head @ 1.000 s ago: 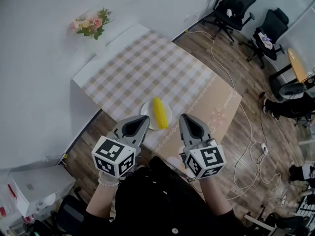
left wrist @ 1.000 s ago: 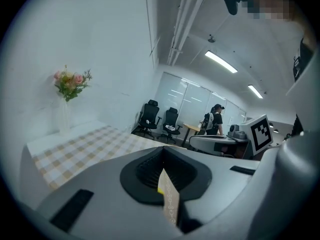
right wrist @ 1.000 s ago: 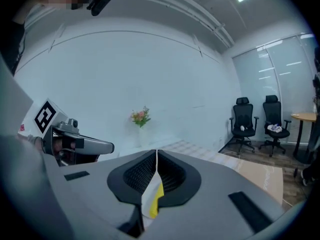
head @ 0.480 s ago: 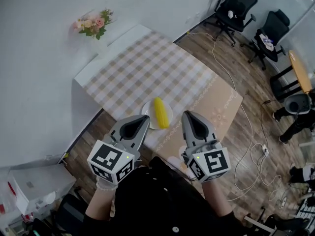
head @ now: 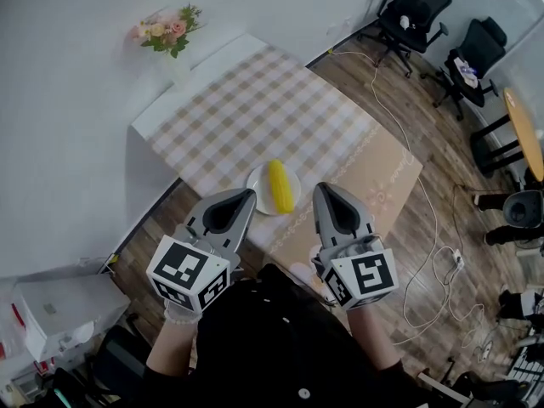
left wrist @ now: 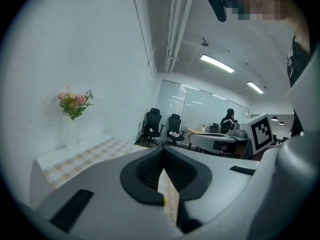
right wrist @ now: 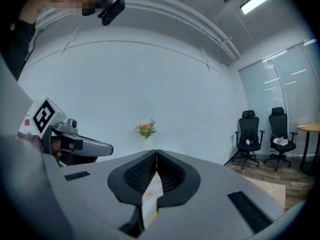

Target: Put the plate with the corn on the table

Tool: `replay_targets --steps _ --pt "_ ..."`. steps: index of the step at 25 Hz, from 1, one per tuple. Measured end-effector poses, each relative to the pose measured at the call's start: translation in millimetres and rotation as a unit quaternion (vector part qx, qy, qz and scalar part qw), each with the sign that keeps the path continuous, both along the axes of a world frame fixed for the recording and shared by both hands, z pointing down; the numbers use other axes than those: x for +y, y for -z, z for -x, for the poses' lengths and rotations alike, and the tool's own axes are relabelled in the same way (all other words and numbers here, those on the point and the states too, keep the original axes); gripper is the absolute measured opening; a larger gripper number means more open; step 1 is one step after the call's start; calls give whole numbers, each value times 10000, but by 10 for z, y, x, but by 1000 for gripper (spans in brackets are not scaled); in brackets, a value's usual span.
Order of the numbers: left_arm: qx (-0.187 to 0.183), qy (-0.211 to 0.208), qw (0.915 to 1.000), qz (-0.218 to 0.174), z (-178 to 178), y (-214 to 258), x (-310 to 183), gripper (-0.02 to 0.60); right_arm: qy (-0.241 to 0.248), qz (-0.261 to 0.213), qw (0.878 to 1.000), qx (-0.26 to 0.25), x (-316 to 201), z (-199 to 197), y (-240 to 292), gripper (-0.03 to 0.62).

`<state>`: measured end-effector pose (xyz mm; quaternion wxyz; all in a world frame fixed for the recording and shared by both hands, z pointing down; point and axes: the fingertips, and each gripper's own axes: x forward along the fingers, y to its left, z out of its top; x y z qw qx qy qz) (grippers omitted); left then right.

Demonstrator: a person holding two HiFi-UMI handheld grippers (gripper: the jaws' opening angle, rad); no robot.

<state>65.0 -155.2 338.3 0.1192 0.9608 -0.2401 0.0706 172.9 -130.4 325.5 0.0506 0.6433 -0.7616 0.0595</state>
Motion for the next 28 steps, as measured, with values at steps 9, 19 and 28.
replay_targets --steps 9,19,28 --pt "5 78 10000 22 -16 -6 -56 13 16 11 10000 44 -6 -28 2 41" --pt "12 136 9999 74 26 -31 -105 13 -7 15 10000 54 -13 -7 9 41" --pt "73 96 9999 76 36 -29 -107 13 0 95 9999 68 -27 52 -39 40"
